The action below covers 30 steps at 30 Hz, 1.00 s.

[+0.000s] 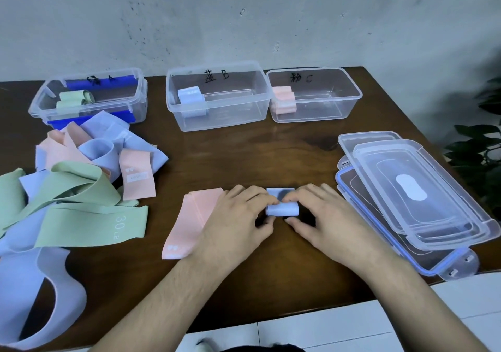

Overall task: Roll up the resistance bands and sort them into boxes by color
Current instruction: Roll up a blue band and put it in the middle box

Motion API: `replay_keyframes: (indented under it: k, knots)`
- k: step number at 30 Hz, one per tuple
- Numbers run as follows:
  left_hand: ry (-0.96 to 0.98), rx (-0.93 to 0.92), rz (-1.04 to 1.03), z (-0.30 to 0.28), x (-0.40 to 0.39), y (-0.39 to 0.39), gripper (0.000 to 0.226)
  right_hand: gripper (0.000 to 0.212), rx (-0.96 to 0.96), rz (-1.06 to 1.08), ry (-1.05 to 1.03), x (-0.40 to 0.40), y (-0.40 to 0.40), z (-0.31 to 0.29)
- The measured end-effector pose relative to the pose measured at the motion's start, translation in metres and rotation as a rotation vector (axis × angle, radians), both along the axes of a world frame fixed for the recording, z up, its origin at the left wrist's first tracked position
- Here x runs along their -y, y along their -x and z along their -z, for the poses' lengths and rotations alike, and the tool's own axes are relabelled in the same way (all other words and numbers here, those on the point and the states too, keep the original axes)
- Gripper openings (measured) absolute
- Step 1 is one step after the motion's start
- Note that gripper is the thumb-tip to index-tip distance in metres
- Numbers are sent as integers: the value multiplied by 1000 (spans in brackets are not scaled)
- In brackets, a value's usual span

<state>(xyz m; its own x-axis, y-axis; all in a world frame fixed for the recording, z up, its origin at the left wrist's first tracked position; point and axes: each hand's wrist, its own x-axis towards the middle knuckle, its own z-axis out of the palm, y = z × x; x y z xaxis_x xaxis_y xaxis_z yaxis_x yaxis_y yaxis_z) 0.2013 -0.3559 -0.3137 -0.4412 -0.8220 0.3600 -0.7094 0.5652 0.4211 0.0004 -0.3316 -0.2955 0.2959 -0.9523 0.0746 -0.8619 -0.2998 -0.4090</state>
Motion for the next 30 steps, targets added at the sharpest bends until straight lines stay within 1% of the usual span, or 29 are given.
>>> replay_keyframes:
  k: [2, 7, 11, 15, 21, 26, 28, 30]
  knots:
    - [-10, -12, -2, 1, 1, 0, 27, 29, 24, 5, 28, 1, 0, 2]
    - [21, 15, 14, -2, -5, -4, 24, 28, 24, -27, 71, -7, 3, 2]
    - [31, 44, 50, -6, -23, -7, 30, 28, 6, -62, 80, -26, 5, -1]
    - [6, 44, 67, -5, -39, -9, 30, 26, 7, -102, 103, -44, 5, -4]
    - [-49, 59, 49, -7, -47, -9, 32, 28, -16, -71, 130, -52, 4, -3]
    - [-144, 22, 23, -6, -46, -8, 37, 38, 11, -65, 154, -53, 2, 1]
    - [-195, -13, 18, -5, -46, -9, 38, 34, 37, -63, 170, -52, 1, 4]
    - [-202, -30, 19, -4, -47, -9, 38, 29, 70, -49, 169, -51, 1, 6]
